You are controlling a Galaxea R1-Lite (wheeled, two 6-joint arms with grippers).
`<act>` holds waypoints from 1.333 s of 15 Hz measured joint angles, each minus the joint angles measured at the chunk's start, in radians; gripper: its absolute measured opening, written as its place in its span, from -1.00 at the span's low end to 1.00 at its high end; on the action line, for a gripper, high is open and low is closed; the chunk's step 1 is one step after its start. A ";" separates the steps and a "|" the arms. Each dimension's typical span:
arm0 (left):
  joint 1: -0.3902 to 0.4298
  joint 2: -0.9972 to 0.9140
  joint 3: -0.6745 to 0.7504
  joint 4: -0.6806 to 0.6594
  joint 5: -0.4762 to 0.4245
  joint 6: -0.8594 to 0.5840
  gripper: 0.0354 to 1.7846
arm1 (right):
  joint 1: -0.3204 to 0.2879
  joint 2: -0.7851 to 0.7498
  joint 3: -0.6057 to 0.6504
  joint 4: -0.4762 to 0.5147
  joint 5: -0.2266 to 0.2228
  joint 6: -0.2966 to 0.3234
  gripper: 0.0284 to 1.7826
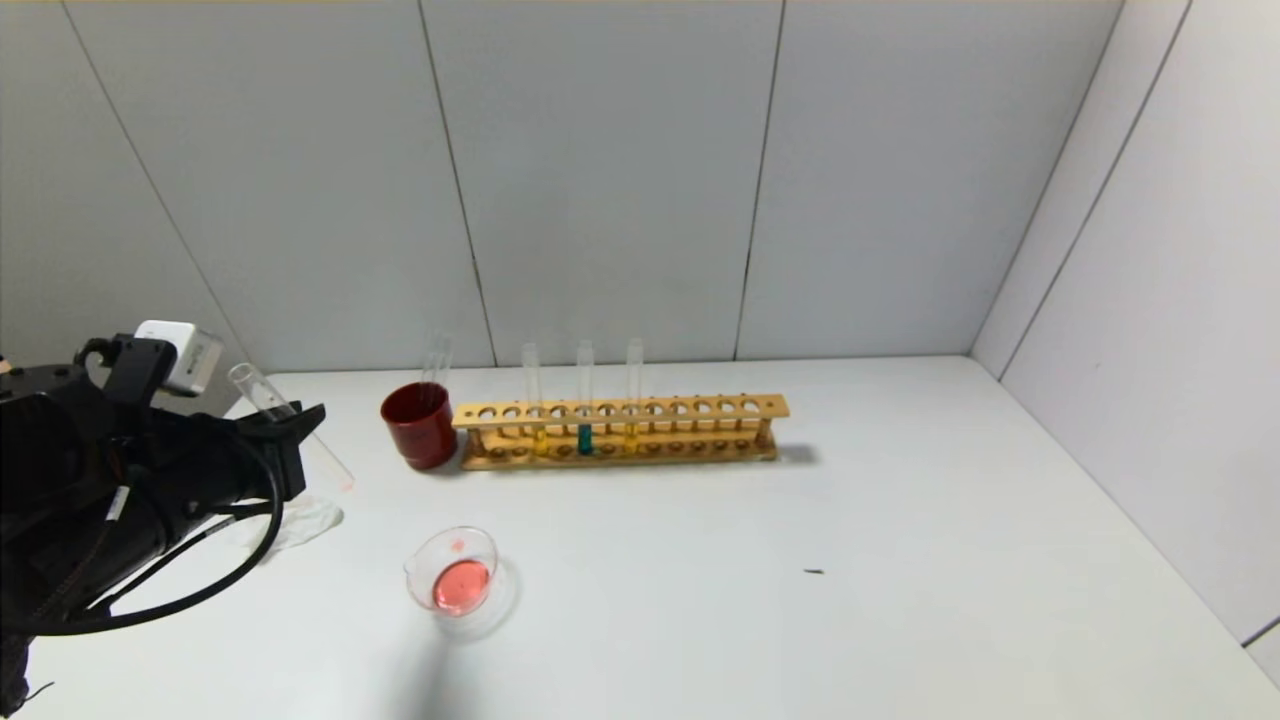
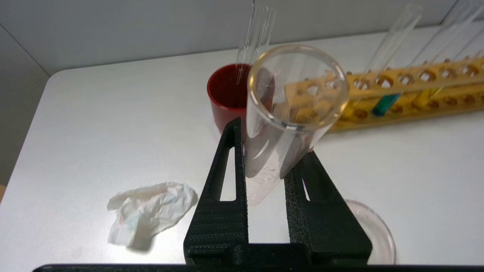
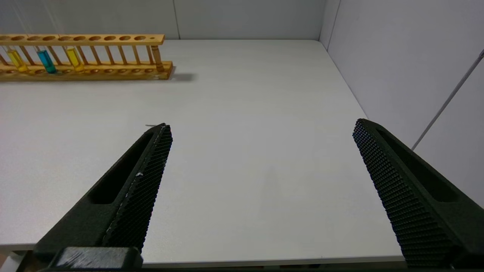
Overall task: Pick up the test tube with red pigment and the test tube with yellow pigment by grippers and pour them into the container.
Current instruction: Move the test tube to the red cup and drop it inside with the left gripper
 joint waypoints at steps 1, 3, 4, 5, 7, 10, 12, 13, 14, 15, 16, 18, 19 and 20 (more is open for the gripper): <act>0.001 0.017 -0.016 -0.030 -0.001 -0.021 -0.67 | 0.000 0.000 0.000 0.000 0.000 0.000 0.96; 0.002 0.058 -0.072 -0.074 -0.001 -0.059 -0.67 | 0.000 0.000 0.000 0.000 0.000 0.000 0.96; 0.007 0.081 -0.109 -0.074 -0.001 -0.064 -0.67 | 0.000 0.000 0.000 0.000 0.000 0.000 0.96; 0.012 0.110 -0.153 -0.071 -0.001 -0.066 -0.67 | 0.000 0.000 0.000 0.000 0.000 0.000 0.96; 0.029 0.176 -0.260 -0.039 -0.001 -0.066 -0.67 | 0.000 0.000 0.000 0.000 0.000 0.000 0.96; 0.050 0.264 -0.400 0.061 -0.002 -0.069 -0.67 | 0.000 0.000 0.000 0.000 0.000 0.000 0.96; 0.054 0.324 -0.463 0.099 -0.002 -0.069 -0.67 | 0.000 0.000 0.000 0.000 0.000 0.000 0.96; 0.056 0.354 -0.488 0.104 -0.001 -0.069 -0.67 | 0.000 0.000 0.000 0.000 0.000 0.000 0.96; 0.056 0.379 -0.504 0.105 -0.003 -0.069 -0.67 | 0.000 0.000 0.000 0.000 0.000 0.000 0.96; 0.056 0.406 -0.518 0.105 -0.006 -0.069 -0.67 | 0.000 0.000 0.000 0.000 0.000 0.000 0.96; 0.056 0.429 -0.529 0.104 -0.008 -0.069 -0.67 | 0.000 0.000 0.000 0.000 0.000 0.000 0.96; 0.054 0.463 -0.549 0.105 -0.010 -0.068 -0.67 | 0.000 0.000 0.000 0.000 0.000 0.000 0.96; 0.053 0.475 -0.556 0.105 -0.011 -0.068 -0.67 | 0.000 0.000 0.000 0.000 0.000 0.000 0.96; 0.052 0.487 -0.564 0.105 -0.012 -0.067 -0.67 | 0.000 0.000 0.000 0.000 0.000 0.000 0.96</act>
